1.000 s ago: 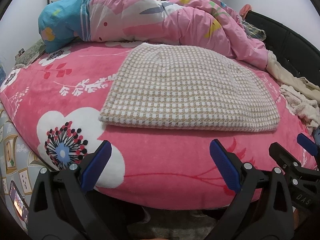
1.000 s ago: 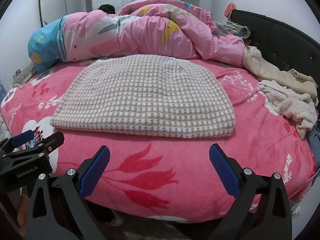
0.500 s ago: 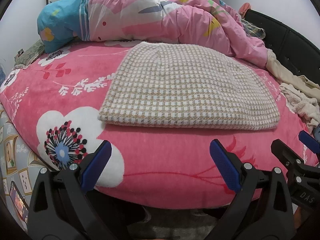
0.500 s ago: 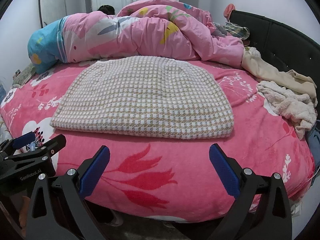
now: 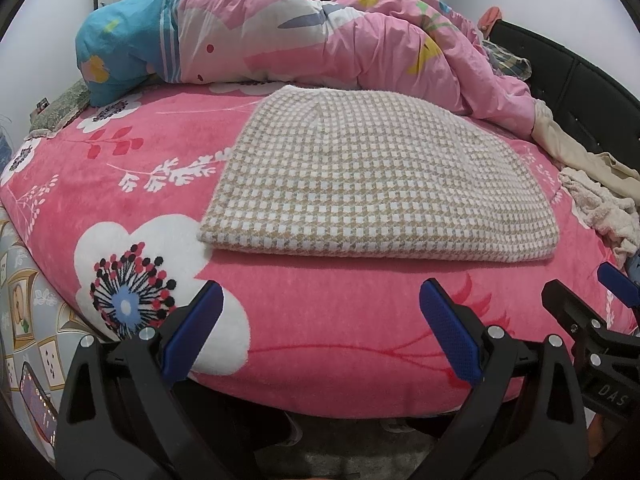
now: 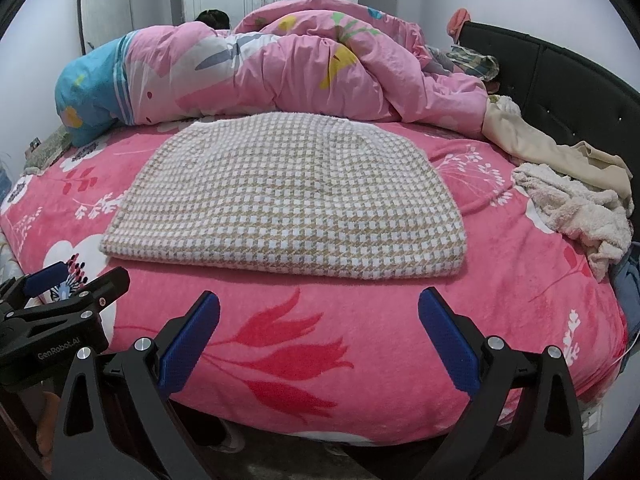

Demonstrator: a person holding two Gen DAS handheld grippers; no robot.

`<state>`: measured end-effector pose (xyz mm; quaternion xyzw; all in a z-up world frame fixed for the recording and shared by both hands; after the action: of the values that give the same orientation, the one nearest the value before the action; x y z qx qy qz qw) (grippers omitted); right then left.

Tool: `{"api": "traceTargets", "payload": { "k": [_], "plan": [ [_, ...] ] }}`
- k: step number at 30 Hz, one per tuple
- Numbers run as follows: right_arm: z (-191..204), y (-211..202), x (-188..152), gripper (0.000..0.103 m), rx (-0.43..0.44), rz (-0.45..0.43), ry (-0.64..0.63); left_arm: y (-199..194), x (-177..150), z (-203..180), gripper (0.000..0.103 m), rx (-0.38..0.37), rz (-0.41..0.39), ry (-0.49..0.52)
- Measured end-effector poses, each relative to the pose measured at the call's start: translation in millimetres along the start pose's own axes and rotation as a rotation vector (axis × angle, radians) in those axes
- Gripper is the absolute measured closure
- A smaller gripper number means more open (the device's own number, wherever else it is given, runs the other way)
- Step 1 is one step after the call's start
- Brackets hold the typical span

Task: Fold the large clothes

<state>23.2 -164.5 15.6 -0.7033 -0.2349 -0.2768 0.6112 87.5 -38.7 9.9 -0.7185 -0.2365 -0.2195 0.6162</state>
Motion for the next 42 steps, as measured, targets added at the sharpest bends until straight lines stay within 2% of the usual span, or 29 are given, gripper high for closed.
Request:
{"api": "traceTargets", "payload": {
  "k": [42],
  "plan": [
    [1.6,1.1,-0.8,0.006,-0.002,0.003,-0.004,-1.0,1.3,0.1,0.008,-0.001,0.001,-0.001]
  ]
}}
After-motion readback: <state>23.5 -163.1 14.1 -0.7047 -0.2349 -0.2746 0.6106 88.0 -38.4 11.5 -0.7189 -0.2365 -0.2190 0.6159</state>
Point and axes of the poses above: each gripper's, at about its wrist camera, not at the fingertips, and y roughly the way its jaws point, z to its left, x to its top, the point moved 2 cm from there along y, roughly the way its jaws point, and after that the axes turned 5 degrees about -x, right-handed, at the moved point
